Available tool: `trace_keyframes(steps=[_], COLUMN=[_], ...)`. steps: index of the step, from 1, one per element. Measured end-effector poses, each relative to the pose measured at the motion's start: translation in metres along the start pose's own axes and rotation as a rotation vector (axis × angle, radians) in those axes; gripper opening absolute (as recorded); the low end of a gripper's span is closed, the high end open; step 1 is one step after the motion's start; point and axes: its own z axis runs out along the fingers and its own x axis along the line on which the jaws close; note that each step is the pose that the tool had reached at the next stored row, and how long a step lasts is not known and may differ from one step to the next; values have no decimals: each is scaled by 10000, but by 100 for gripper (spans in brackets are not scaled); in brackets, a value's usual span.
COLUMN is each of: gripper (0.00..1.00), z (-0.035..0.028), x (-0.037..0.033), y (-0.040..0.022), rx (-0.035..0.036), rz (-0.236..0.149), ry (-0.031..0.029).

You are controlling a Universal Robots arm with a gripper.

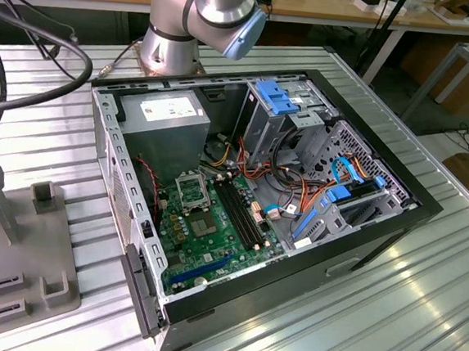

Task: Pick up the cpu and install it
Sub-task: 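Pick up the cpu and move it towards the insertion slot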

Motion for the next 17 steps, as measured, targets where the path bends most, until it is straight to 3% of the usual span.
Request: trace_keyframes(steps=[5,6,17], gripper=[60,60,60], z=[48,84,89], x=[0,0,-1], y=[0,-1,-1], rx=[1,1,5], rz=[41,94,96], ry=[7,23,21])
